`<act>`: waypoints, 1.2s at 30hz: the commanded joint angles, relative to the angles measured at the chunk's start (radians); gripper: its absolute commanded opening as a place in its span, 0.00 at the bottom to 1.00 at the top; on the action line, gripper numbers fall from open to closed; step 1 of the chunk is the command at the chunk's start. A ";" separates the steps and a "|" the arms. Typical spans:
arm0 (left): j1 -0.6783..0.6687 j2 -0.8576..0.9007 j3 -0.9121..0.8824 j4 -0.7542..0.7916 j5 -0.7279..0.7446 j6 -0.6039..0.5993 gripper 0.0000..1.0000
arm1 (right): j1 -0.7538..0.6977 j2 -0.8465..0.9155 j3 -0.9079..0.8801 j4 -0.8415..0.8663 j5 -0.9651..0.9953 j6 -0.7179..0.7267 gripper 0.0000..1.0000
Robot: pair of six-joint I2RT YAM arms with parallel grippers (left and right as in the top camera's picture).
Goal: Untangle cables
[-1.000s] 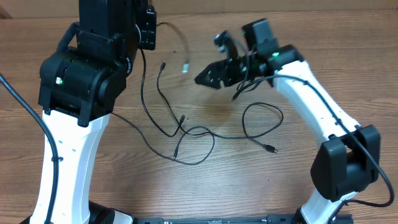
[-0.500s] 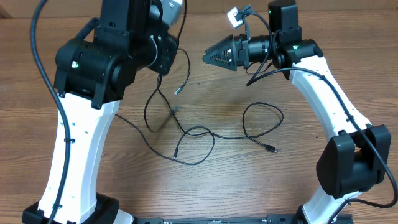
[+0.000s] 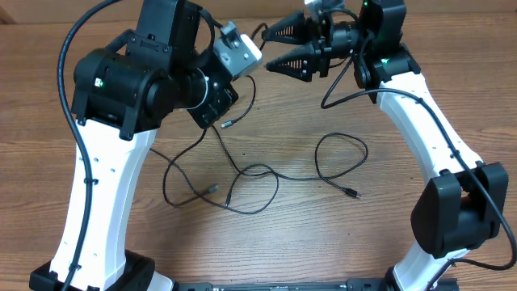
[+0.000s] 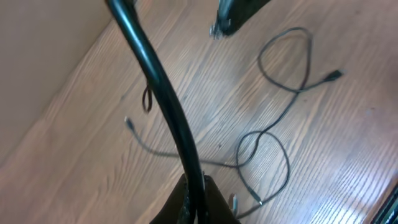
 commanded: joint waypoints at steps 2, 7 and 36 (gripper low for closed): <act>0.003 -0.004 0.011 0.032 0.105 0.093 0.04 | 0.001 -0.005 0.026 0.013 -0.105 0.009 0.70; 0.003 -0.004 0.011 0.051 0.105 0.090 0.04 | 0.015 -0.005 0.025 -0.018 -0.124 0.011 0.66; 0.010 -0.003 0.011 -0.150 0.016 0.144 0.04 | -0.029 -0.004 0.025 0.006 -0.054 0.051 0.73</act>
